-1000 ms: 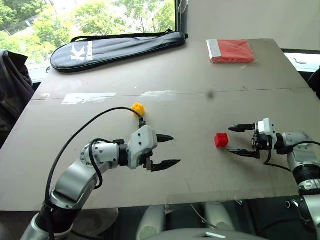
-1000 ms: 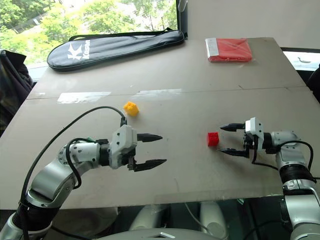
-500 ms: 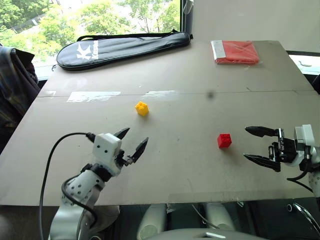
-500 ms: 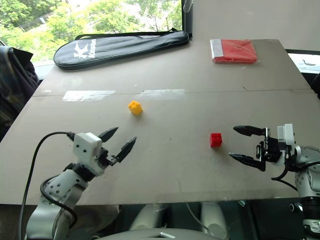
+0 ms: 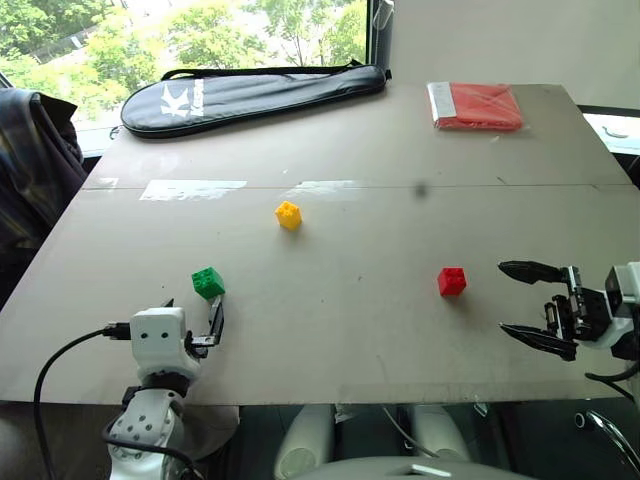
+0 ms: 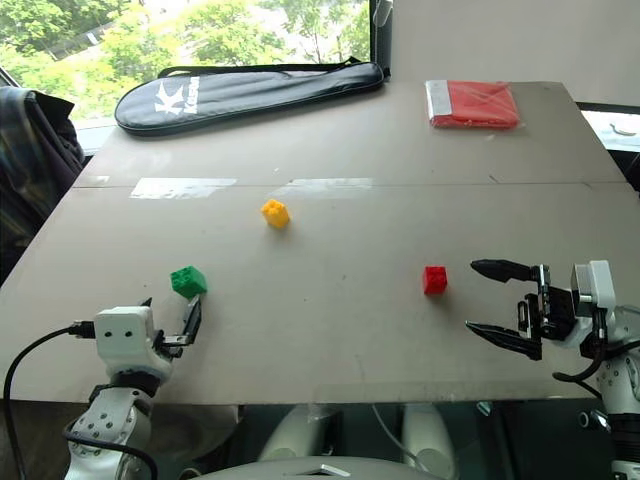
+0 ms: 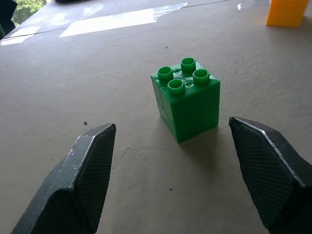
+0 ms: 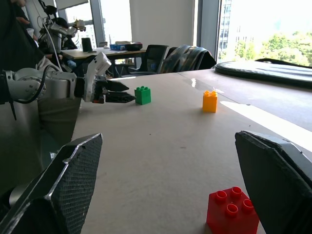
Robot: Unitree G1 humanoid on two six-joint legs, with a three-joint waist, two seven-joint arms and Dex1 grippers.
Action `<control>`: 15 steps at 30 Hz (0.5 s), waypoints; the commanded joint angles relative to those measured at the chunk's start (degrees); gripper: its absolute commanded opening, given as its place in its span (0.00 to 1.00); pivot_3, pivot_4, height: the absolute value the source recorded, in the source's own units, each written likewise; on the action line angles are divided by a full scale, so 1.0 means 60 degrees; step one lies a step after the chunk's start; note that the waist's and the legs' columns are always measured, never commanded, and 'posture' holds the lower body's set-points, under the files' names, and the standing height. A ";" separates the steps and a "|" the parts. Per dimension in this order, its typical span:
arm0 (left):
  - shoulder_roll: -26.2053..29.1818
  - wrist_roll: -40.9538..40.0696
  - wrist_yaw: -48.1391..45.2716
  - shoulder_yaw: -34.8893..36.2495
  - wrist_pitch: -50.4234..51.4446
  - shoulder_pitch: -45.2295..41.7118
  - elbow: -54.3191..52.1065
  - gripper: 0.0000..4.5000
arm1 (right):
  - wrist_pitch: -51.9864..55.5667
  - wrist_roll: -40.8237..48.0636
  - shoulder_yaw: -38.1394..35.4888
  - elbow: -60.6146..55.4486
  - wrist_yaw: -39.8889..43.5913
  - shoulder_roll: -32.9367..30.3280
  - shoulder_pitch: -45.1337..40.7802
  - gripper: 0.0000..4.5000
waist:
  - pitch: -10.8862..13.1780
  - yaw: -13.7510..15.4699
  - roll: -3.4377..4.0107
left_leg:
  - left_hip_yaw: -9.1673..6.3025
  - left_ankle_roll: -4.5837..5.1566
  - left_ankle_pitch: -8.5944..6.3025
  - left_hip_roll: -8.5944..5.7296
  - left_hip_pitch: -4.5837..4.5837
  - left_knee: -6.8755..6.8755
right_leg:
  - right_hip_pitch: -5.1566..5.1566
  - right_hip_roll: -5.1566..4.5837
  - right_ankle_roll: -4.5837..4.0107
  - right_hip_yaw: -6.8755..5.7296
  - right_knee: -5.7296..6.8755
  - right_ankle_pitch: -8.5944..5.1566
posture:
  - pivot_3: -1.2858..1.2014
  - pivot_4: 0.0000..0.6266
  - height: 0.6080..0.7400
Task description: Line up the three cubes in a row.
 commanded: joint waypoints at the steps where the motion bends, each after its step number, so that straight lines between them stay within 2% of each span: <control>1: -0.0018 0.0107 0.0292 0.0147 -0.0209 -0.0206 0.0086 0.85 | -0.0082 0.0208 -0.0277 -0.0315 0.0196 0.0033 -0.0127 0.99 | 0.0000 0.0011 0.0000 | -0.0001 0.0000 0.0000 0.0001 -0.0001 0.0000 | 0.0000 0.0001 0.0000 -0.0001 0.0000 0.0000 | 0.52 0.24 1.00; 15: 0.0104 0.0388 0.0407 -0.0636 0.0390 -0.1172 0.0712 0.85 | 0.0234 0.0151 -0.0115 -0.0718 -0.0180 0.0169 -0.0362 0.99 | -0.0001 0.0075 -0.0001 | 0.0000 0.0000 0.0000 -0.0001 -0.0002 0.0000 | 0.0000 -0.0002 0.0000 -0.0001 0.0000 0.0001 | 0.52 0.24 1.00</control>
